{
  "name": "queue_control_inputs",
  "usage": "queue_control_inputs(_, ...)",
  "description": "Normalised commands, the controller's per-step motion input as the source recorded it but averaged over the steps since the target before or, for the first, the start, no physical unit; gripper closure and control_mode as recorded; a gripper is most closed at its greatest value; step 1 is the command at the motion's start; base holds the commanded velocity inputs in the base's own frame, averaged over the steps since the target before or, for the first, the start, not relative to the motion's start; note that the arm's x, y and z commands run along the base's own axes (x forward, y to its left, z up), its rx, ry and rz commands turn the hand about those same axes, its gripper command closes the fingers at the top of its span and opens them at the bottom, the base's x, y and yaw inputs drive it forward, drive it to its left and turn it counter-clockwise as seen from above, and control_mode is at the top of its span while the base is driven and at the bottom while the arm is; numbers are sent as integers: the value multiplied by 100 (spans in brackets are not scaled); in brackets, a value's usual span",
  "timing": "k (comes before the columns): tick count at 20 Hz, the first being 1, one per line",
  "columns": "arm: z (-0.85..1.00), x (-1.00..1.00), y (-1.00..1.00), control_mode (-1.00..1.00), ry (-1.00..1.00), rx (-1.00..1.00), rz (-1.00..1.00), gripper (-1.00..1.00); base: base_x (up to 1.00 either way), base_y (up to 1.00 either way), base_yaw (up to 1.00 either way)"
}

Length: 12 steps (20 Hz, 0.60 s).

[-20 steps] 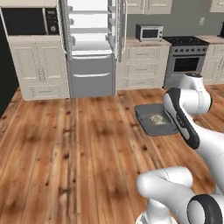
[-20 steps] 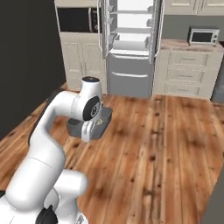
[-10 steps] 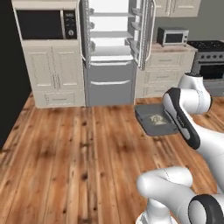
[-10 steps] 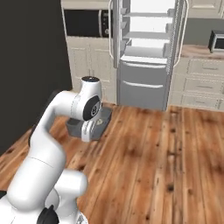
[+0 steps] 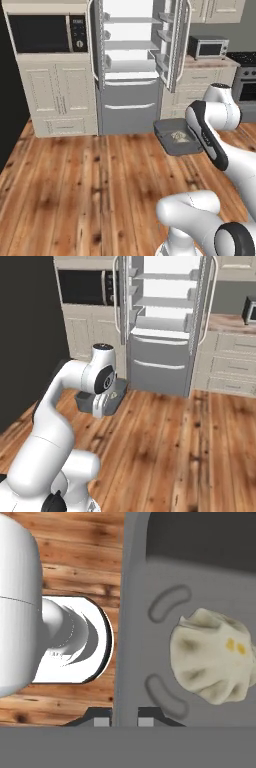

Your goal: Place two dumplings into each of the tupperware containers and then place the containers in the fridge.

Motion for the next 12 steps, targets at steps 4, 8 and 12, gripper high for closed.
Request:
queue_control_inputs(4, 0, 0, 0, 100, 0, 0, 0, 100, 100, -3, 0)
queue_control_inputs(8, 0, 0, 0, 100, 0, 0, 0, 100, 100, -4, 0)
queue_control_inputs(12, 0, 0, 0, 100, 0, 0, 0, 100, 100, 0, 0)
